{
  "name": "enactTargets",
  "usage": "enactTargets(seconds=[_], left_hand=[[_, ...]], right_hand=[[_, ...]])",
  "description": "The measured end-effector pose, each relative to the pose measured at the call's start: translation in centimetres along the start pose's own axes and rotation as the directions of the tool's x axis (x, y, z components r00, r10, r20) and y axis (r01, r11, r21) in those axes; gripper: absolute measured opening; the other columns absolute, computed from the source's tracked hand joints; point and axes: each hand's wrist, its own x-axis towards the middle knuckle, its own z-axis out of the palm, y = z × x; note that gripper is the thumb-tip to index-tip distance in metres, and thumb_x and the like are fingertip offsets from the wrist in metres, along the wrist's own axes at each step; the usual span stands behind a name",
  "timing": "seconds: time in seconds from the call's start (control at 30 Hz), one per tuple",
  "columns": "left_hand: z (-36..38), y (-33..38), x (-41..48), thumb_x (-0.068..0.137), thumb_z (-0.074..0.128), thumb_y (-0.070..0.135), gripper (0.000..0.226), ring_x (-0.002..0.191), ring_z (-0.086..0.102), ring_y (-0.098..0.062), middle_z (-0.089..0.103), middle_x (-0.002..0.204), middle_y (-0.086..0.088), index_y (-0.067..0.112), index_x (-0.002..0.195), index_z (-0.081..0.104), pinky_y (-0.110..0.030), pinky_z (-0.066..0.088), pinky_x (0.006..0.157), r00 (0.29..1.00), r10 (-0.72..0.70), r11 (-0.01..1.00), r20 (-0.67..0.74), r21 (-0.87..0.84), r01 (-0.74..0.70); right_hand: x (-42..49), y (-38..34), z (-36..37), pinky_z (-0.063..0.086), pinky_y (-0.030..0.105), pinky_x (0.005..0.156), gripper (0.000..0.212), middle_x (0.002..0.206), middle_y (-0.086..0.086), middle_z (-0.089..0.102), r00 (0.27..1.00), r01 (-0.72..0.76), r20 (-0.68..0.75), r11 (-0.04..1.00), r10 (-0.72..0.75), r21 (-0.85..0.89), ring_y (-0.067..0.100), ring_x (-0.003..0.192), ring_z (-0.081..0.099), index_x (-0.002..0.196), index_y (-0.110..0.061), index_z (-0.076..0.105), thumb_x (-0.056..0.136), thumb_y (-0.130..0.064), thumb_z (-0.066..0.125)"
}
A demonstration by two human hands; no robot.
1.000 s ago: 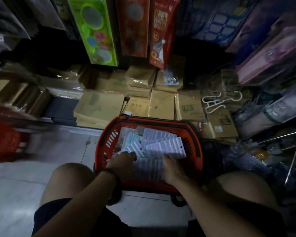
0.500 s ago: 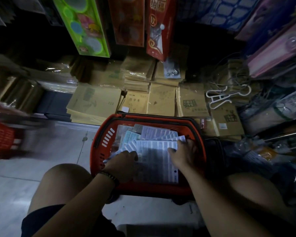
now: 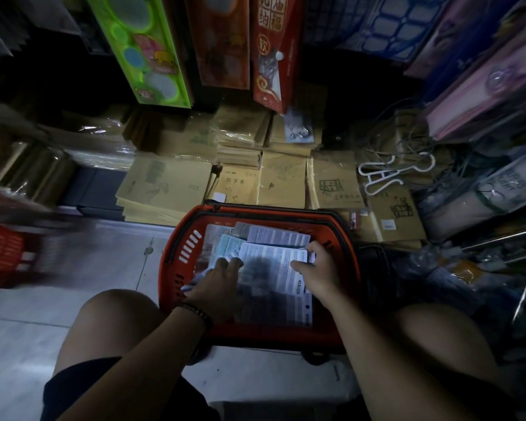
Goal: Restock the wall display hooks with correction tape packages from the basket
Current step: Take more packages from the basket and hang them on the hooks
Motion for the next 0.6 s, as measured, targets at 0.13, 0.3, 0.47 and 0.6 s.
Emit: enactTargets(seconds=[0.13,0.3,0.47,0.6], left_hand=[[-0.4,1.4,-1.1,0.092,0.074,0.042,0.105,0.161,0.002,-0.043,-0.008,0.175,-0.010,0.044,0.163,-0.003,-0.066,0.029,0.123,0.995,0.087,0.994,-0.057,0.065,-0.084],[-0.7,3.4,-2.8,0.089,0.069,0.058,0.108,0.161,-0.011,-0.037,-0.015,0.175,0.001,0.052,0.159,-0.013,-0.070,0.014,0.126,0.967,0.174,0.977,-0.186,0.155,-0.146],[-1.1,4.4,-4.9,0.100,0.056,0.049,0.080,0.149,0.040,-0.029,0.032,0.170,0.005,0.054,0.161,0.005,-0.058,0.046,0.112,0.857,0.307,0.952,-0.413,0.152,-0.267],[-3.3,5.4,-7.1,0.106,0.053,0.041,0.048,0.110,0.069,-0.010,0.072,0.129,0.012,0.048,0.152,0.041,-0.034,0.060,0.087,0.763,0.270,0.857,-0.588,-0.214,-0.468]], right_hand=[[-1.8,-2.8,-0.7,0.043,0.032,0.069,0.045,0.125,0.003,0.056,0.998,0.003,0.063,0.996,-0.009,0.088,0.017,0.094,0.056,0.132,-0.011,0.054,0.093,-0.016,0.077],[-4.7,-6.0,-2.3,0.049,0.029,0.054,0.045,0.111,0.012,0.068,0.997,0.037,0.061,0.976,-0.052,0.214,0.027,0.078,0.071,0.128,-0.024,0.056,0.090,-0.014,0.078],[-7.5,-9.3,-4.7,0.048,0.028,0.074,0.052,0.123,-0.004,0.060,0.998,0.047,0.029,0.946,-0.059,0.320,0.008,0.096,0.061,0.141,-0.026,0.057,0.092,-0.023,0.075],[-10.3,-12.1,-6.3,0.054,0.039,0.075,0.043,0.106,0.004,0.078,0.982,0.146,0.044,0.887,-0.183,0.439,0.020,0.089,0.076,0.119,-0.025,0.066,0.093,-0.060,0.068]])
